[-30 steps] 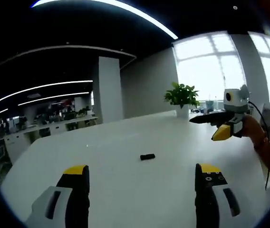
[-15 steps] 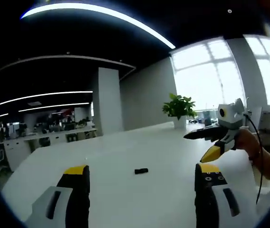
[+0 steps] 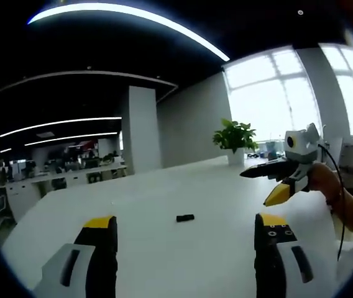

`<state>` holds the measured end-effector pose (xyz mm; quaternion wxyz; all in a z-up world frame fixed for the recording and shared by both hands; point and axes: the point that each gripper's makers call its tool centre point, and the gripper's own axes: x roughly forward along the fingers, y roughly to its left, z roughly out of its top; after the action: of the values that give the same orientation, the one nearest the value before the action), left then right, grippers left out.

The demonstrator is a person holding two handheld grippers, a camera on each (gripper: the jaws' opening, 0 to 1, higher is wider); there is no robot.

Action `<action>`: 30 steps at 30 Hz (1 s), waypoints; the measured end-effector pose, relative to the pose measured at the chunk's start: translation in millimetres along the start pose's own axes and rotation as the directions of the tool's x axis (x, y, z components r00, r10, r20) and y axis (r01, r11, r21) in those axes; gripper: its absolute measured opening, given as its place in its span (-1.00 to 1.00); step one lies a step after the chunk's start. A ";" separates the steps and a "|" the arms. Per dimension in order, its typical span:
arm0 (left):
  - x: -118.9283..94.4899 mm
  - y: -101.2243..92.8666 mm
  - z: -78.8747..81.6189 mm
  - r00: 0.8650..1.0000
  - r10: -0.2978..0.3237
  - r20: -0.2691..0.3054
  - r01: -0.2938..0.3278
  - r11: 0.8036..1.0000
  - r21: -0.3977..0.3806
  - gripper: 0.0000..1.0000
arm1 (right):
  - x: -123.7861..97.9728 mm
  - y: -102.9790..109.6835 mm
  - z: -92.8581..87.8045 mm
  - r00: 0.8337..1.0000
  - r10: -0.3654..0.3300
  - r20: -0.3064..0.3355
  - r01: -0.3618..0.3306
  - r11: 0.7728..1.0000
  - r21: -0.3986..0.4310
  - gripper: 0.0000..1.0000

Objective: Snap the two parts of the plastic buckle together until the buckle closes and remains connected.

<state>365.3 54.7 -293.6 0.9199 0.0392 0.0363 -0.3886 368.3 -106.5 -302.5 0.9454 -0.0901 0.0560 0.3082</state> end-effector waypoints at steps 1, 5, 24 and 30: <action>-0.1 -0.2 0.1 1.000 -0.002 0.001 0.002 1.000 -0.003 0.85 | -0.3 -0.4 -0.3 1.000 -0.002 -0.001 0.002 1.000 0.002 0.81; -0.2 0.8 1.5 1.000 0.000 0.008 0.000 1.000 -0.007 0.85 | -1.2 -1.4 -0.2 1.000 -0.003 0.002 0.003 1.000 0.002 0.81; 2.4 -0.1 -3.7 1.000 -0.006 0.020 0.007 0.999 -0.044 0.84 | 0.5 2.4 -5.4 1.000 0.007 -0.014 -0.007 1.000 -0.009 0.79; 4.2 -3.1 -7.6 1.000 -0.013 0.011 0.014 0.999 -0.041 0.84 | -0.2 0.4 -4.4 1.000 -0.004 -0.011 0.004 1.000 -0.012 0.79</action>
<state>365.8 50.3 -301.7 0.9180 0.0180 0.0395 -0.3942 367.7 -107.2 -306.8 0.9450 -0.0977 0.0593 0.3063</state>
